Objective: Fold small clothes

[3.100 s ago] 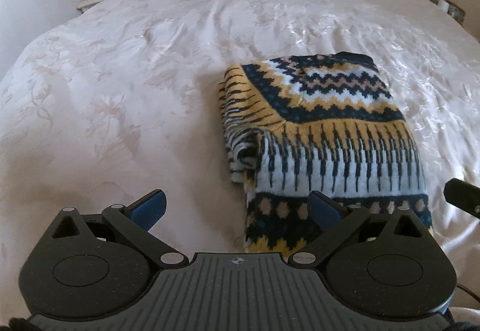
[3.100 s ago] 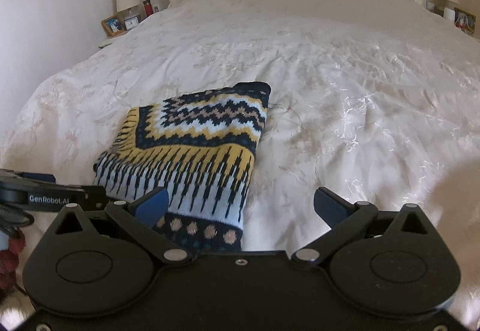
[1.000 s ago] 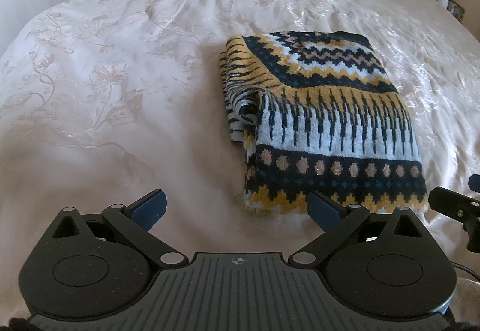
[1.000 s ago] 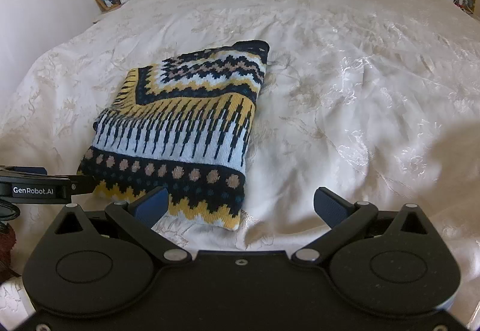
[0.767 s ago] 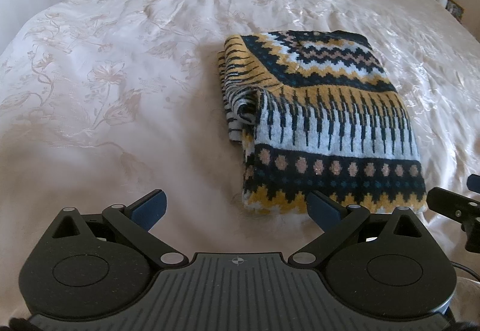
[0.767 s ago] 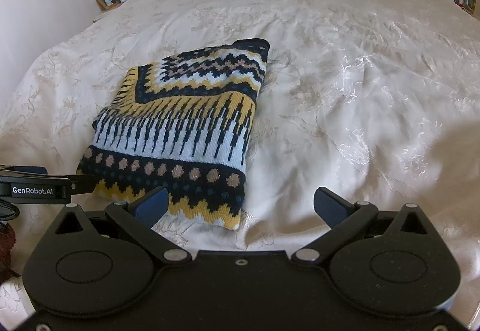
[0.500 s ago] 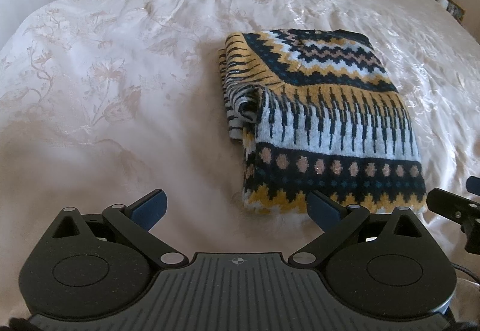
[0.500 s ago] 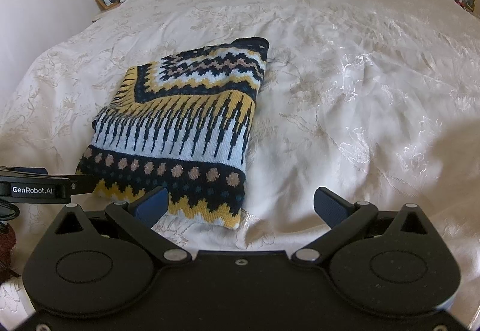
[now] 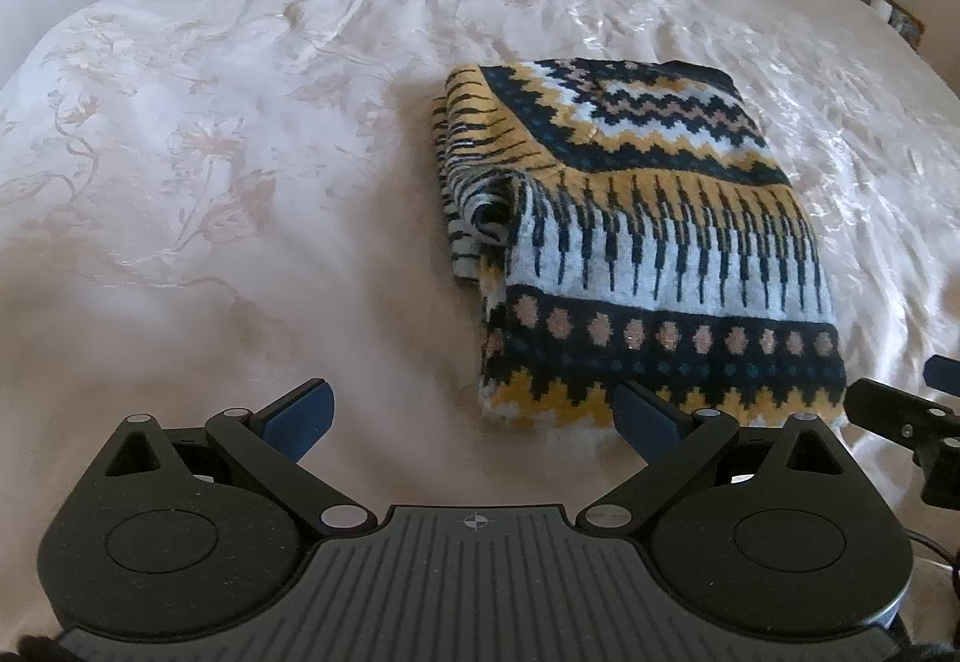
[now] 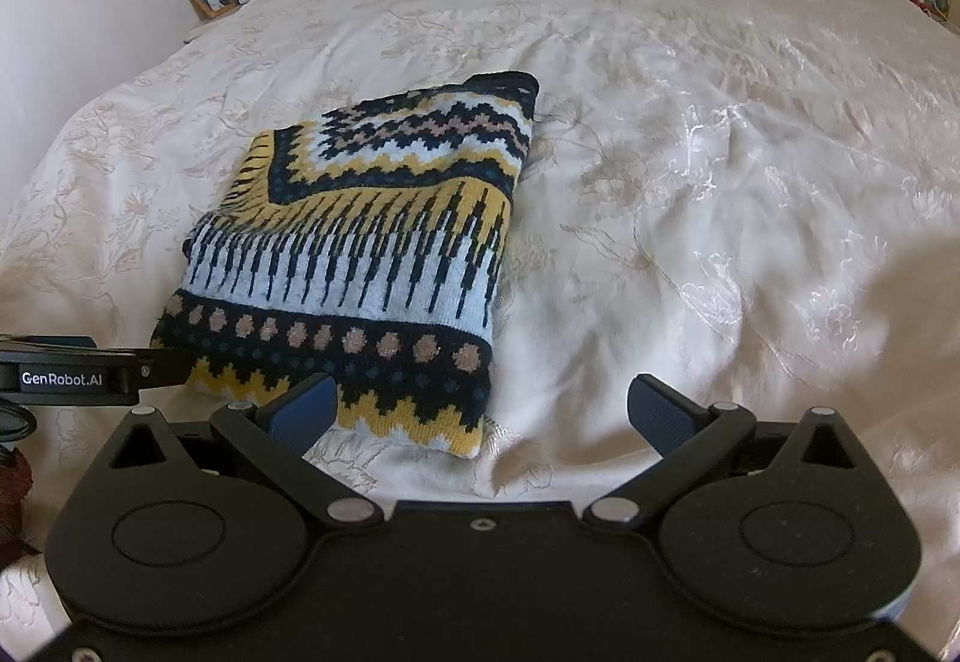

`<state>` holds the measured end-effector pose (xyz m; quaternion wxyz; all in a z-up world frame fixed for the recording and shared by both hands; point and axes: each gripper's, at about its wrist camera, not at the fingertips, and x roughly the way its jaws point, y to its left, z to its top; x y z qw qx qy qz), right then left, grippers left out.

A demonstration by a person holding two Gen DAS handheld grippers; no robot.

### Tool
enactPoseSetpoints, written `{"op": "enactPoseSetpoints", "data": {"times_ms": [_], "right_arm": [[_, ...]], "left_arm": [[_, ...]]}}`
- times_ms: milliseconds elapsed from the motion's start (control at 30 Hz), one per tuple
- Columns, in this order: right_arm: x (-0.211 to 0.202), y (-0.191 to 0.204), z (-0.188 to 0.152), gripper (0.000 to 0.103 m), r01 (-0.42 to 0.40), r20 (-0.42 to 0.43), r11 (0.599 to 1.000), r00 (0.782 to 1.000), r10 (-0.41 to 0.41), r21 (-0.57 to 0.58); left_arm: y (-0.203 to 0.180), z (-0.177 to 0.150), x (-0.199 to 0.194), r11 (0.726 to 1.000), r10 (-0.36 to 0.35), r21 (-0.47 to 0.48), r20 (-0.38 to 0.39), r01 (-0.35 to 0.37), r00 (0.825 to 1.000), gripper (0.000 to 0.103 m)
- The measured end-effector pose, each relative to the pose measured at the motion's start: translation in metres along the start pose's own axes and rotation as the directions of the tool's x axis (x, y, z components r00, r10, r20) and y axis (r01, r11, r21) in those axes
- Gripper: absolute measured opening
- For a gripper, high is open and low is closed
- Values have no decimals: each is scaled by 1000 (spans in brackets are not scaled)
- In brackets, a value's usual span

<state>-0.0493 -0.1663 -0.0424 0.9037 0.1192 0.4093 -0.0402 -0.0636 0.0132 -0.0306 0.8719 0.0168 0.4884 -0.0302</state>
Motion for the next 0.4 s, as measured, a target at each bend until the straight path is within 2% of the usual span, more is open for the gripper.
{"op": "enactPoseSetpoints", "data": {"times_ms": [133,300,400], "right_arm": [[1,1,0,102,1,-2,1000,1000,-1,-2],[1,1,1,102,-1,-8,1000,1000,1,-4],[1,1,1,102,-3,-6,1000,1000,3,-5]], "left_arm": [[0,1,0,1000,-10,-1,-1,10,1000,101],[-2,2,-3,999,48,5,15,-48,999,102],[1,4,-3,999,48,-4,18,-48,999,101]]}}
